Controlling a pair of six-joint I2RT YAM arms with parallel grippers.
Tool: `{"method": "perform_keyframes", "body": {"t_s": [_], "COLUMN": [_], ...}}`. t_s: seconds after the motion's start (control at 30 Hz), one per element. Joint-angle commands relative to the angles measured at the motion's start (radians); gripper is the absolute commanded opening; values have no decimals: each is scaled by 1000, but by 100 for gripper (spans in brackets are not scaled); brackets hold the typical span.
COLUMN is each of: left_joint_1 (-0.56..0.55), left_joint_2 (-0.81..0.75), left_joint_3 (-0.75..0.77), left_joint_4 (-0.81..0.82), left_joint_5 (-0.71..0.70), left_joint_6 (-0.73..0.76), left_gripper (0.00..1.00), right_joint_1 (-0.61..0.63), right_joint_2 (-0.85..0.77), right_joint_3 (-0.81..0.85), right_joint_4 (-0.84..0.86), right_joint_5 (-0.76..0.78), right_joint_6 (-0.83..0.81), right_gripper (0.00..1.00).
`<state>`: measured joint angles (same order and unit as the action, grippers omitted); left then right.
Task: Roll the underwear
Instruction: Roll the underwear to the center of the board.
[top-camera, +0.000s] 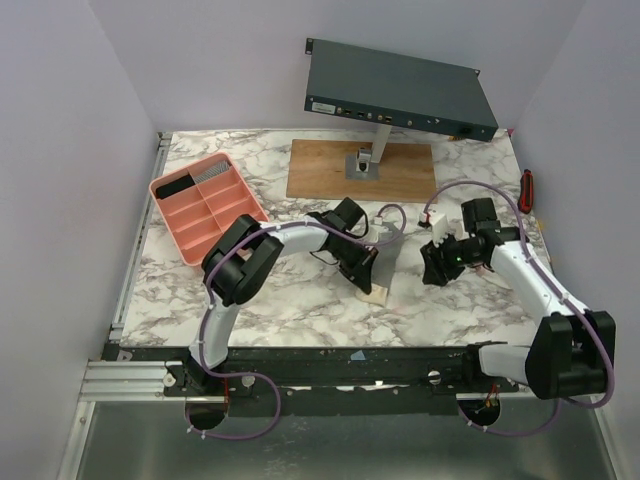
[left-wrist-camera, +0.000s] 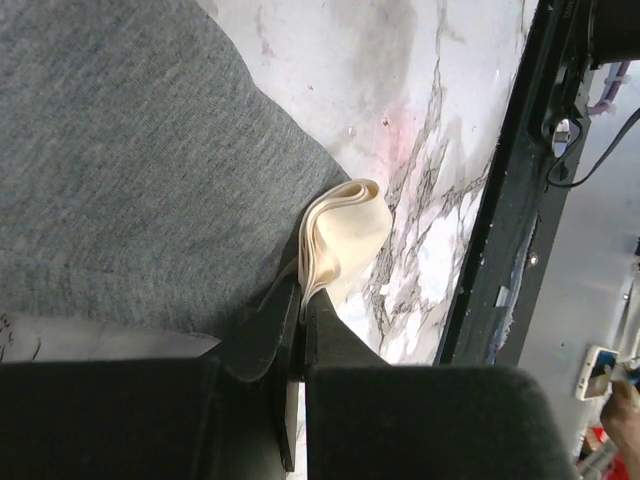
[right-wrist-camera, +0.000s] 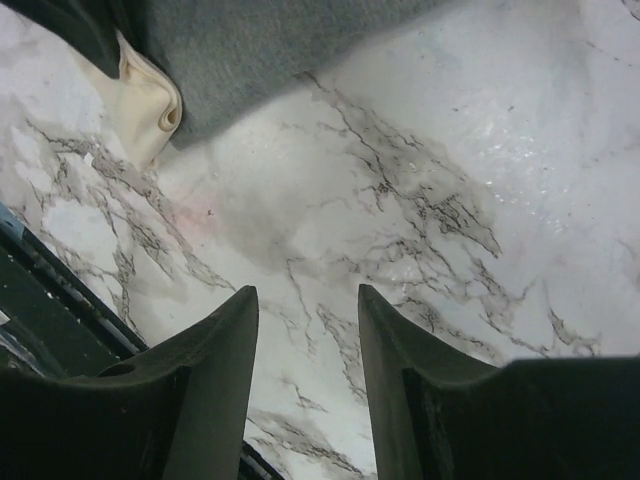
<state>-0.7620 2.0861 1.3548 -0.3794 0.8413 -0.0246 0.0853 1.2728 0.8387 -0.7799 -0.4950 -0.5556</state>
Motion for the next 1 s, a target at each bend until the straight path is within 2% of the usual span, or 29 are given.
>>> {"method": "perform_keyframes", "body": {"t_s": [0.0, 0.17, 0.4, 0.5, 0.7, 0.97], "left_joint_1": [2, 31, 62, 62, 62, 63], "left_joint_2": [61, 108, 152, 165, 200, 242], "left_joint_3": [64, 110, 132, 147, 186, 225], "left_joint_4": [-99, -151, -171, -178, -214, -243], "left_joint_5": [58, 122, 181, 186, 192, 227], "left_joint_6": [-25, -67, -122, -132, -133, -133], "left_gripper": [0, 2, 5, 7, 9, 10], "right_joint_1": [7, 72, 346, 426, 571, 705], "right_joint_2": [-74, -124, -151, -152, -119, -31], "right_joint_3": [-58, -93, -154, -157, -159, -158], "right_joint_4": [48, 108, 256, 296, 342, 367], "right_joint_5": [-52, -43, 139, 182, 273, 340], "right_joint_6": [-78, -90, -32, -11, -1, -12], "right_gripper": [49, 52, 57, 60, 62, 62]}}
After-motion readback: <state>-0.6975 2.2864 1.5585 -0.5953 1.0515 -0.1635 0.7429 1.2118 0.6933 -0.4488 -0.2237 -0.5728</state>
